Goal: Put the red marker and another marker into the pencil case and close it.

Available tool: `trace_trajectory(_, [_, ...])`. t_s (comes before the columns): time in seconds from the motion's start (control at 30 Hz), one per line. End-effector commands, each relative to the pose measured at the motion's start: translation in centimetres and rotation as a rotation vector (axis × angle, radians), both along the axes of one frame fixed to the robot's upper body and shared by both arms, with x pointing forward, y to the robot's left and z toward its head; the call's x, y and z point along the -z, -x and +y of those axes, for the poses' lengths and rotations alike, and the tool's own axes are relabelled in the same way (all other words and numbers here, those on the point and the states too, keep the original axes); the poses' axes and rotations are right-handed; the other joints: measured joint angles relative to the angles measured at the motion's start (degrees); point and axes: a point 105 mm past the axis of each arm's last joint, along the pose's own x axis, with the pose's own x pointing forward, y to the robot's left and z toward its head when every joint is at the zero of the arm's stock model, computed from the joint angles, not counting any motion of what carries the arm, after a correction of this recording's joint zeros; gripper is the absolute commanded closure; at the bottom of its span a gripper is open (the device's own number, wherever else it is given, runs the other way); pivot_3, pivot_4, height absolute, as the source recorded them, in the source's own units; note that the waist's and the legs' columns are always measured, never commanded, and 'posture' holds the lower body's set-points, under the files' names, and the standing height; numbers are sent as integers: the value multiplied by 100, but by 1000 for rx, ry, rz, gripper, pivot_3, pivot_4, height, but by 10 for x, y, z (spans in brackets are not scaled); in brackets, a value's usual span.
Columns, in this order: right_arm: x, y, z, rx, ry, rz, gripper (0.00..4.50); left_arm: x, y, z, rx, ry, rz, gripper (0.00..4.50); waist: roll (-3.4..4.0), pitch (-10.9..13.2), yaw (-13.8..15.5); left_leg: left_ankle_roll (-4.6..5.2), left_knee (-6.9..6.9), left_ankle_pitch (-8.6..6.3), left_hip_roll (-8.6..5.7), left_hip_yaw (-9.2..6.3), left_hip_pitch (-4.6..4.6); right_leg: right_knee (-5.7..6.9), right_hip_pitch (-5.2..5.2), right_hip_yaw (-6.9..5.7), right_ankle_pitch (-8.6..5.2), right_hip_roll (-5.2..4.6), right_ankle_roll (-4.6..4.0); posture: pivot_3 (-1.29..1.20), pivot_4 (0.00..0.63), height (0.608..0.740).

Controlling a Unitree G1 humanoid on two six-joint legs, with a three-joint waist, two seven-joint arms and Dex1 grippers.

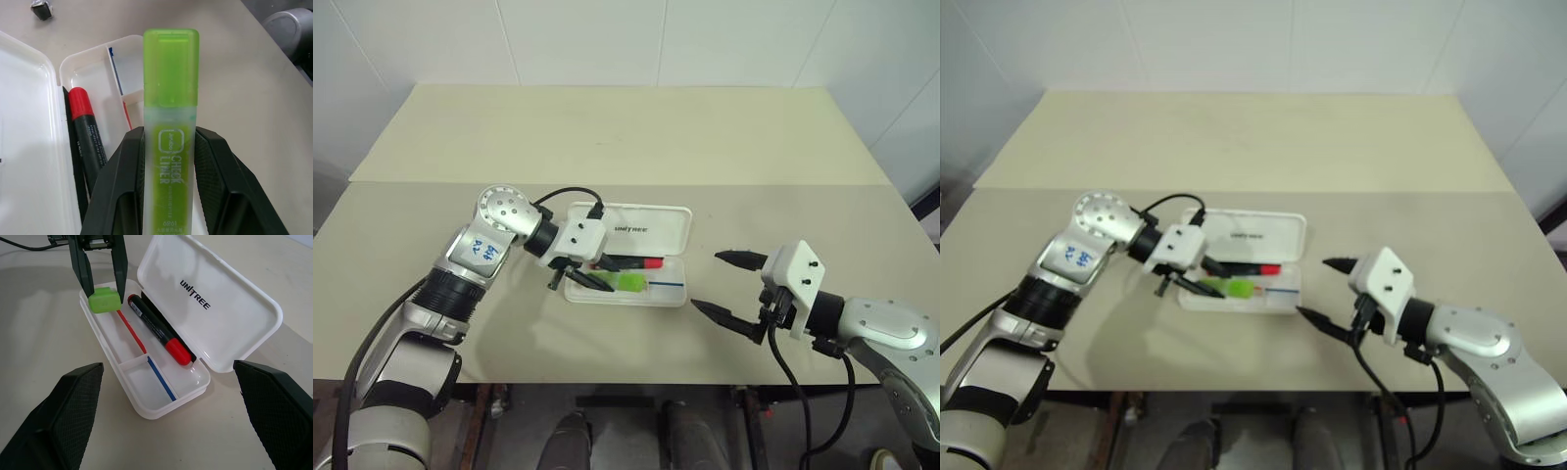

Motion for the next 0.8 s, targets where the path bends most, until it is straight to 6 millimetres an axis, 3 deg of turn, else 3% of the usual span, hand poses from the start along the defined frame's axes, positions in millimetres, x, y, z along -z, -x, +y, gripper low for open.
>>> trace_trajectory(0.03, [-12,4,1,-2,5,-57,0,-1,3,9,-12,-32,5,3502,0,0,-3,0,0,0,0,1,0,0,0,0,0,0,0,0,150,740])
trace_trajectory(0.27, [-13,3,3,-3,-3,-63,0,10,-8,13,-81,-73,-21,3502,0,0,4,0,2,0,0,0,-1,0,0,0,0,0,0,0,150,740])
trace_trajectory(0.7, [-14,2,5,-3,-11,-71,0,11,-10,-2,-53,-64,-33,3502,0,0,17,0,23,0,-1,0,0,-2,11,0,1,0,1,0,150,740])
trace_trajectory(0.8, [-14,2,6,-4,-15,-71,0,9,-9,-8,-57,-46,-21,2534,0,0,12,0,29,0,-1,0,-1,-2,13,0,1,0,1,0,150,740])
